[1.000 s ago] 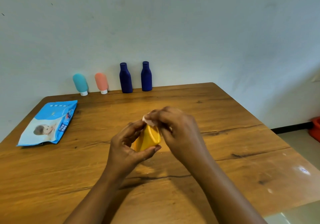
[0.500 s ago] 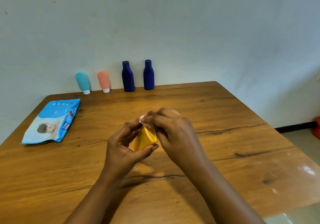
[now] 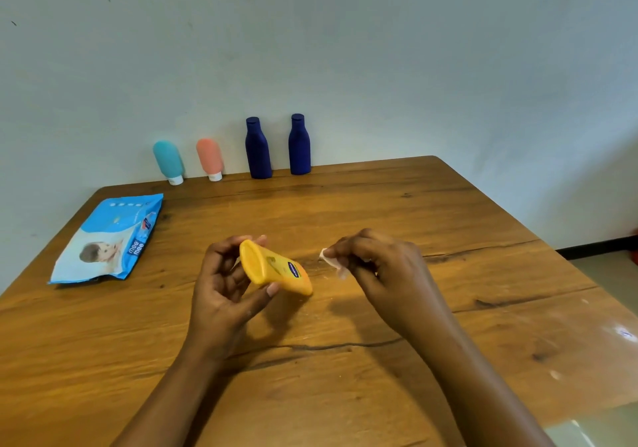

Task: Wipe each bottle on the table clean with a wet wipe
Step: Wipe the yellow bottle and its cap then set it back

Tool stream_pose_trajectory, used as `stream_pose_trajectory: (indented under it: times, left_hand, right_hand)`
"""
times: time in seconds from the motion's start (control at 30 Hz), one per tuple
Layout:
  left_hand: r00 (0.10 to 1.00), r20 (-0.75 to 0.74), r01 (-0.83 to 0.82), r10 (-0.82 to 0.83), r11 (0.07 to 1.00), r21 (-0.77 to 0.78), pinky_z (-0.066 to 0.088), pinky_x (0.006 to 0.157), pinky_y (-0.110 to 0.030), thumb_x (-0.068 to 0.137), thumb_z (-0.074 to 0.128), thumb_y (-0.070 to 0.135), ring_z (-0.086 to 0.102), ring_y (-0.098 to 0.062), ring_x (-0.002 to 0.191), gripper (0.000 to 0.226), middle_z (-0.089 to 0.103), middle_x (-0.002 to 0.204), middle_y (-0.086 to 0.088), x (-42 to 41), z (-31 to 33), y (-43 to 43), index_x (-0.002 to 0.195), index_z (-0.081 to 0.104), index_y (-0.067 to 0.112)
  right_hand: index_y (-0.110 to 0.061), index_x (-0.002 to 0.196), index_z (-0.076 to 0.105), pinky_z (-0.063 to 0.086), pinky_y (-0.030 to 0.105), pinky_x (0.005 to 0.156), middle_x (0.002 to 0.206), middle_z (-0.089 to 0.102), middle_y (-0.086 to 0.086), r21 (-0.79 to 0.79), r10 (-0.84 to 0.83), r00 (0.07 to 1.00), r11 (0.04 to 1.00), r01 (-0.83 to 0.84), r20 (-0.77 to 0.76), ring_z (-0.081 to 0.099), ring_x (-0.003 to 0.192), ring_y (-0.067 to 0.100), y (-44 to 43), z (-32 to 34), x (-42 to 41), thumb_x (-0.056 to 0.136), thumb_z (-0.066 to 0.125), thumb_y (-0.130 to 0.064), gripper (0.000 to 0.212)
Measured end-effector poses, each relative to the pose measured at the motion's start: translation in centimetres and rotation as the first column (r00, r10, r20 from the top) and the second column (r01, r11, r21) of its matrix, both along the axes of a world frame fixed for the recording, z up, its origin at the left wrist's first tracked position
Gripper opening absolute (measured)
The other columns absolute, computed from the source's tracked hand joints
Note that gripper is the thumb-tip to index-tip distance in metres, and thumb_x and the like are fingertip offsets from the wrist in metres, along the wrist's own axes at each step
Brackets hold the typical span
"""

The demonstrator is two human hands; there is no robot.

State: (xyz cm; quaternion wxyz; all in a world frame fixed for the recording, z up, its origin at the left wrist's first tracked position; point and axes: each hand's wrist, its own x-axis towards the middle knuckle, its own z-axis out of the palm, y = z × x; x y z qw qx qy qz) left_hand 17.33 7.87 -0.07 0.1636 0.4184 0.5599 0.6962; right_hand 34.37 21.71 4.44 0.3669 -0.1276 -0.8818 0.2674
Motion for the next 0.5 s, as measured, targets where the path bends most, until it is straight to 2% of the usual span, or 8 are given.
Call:
stream_pose_trajectory:
  times: [0.1,0.17,0.33,0.4,0.5]
  left_hand:
    - [0.994,-0.108,-0.013,-0.007,0.984,-0.18,0.051,0.09,-0.024,0.048,0.086,0.046,0.057,-0.01,0.116,0.084,0.062,0.124,0.005,-1.7,-0.8,-2.0,0.118,0.047,0.021]
    - [0.981,-0.194,-0.044,-0.021,0.945,-0.325,0.047,0.091,-0.014,0.048,0.08,0.044,0.055,0.0,0.115,0.084,0.062,0.121,0.015,-2.9,-1.0,-3.4,0.123,0.045,0.029]
    - [0.948,-0.292,-0.067,-0.128,0.815,-0.575,0.04,0.092,-0.014,0.05,0.076,0.054,0.051,0.009,0.114,0.076,0.061,0.116,0.026,-5.4,-1.5,-4.6,0.12,0.047,0.049]
    - [0.936,-0.303,-0.071,-0.18,0.744,-0.664,0.04,0.093,-0.015,0.05,0.078,0.056,0.048,0.013,0.113,0.078,0.059,0.114,0.031,-5.7,-1.3,-4.4,0.121,0.046,0.052]
    - [0.91,-0.346,-0.106,-0.227,0.681,-0.725,0.036,0.089,-0.01,0.058,0.082,0.045,0.043,0.01,0.115,0.089,0.048,0.123,0.03,-5.2,-0.2,-3.1,0.13,0.031,0.052]
  right_hand:
    - [-0.02,0.1,0.07,0.05,0.015,0.077,0.096,0.067,-0.007,-0.118,-0.009,0.999,0.993,0.003,-0.049,0.061,0.092,0.0,0.4,-1.2,-0.4,0.083,0.064,0.002,0.028]
    - [-0.021,0.101,0.068,0.049,0.014,0.079,0.098,0.067,-0.007,-0.169,-0.002,0.999,0.986,-0.005,-0.04,0.061,0.094,0.0,0.3,-1.8,-0.7,0.084,0.063,0.002,0.029]
    - [-0.021,0.098,0.069,0.043,0.008,0.078,0.098,0.066,-0.012,-0.299,-0.033,0.999,0.954,0.028,-0.011,0.059,0.095,-0.003,0.4,-2.7,-1.6,0.087,0.061,-0.002,0.023]
    - [-0.026,0.099,0.068,0.044,0.011,0.079,0.101,0.065,-0.016,-0.372,-0.035,0.999,0.928,0.035,0.007,0.057,0.098,-0.005,0.6,-2.8,-1.7,0.088,0.059,-0.006,0.024]
    - [-0.03,0.099,0.067,0.051,0.027,0.085,0.106,0.065,-0.013,-0.462,-0.026,1.0,0.886,0.031,0.017,0.058,0.1,0.0,1.1,-3.1,-1.9,0.09,0.057,-0.007,0.027]
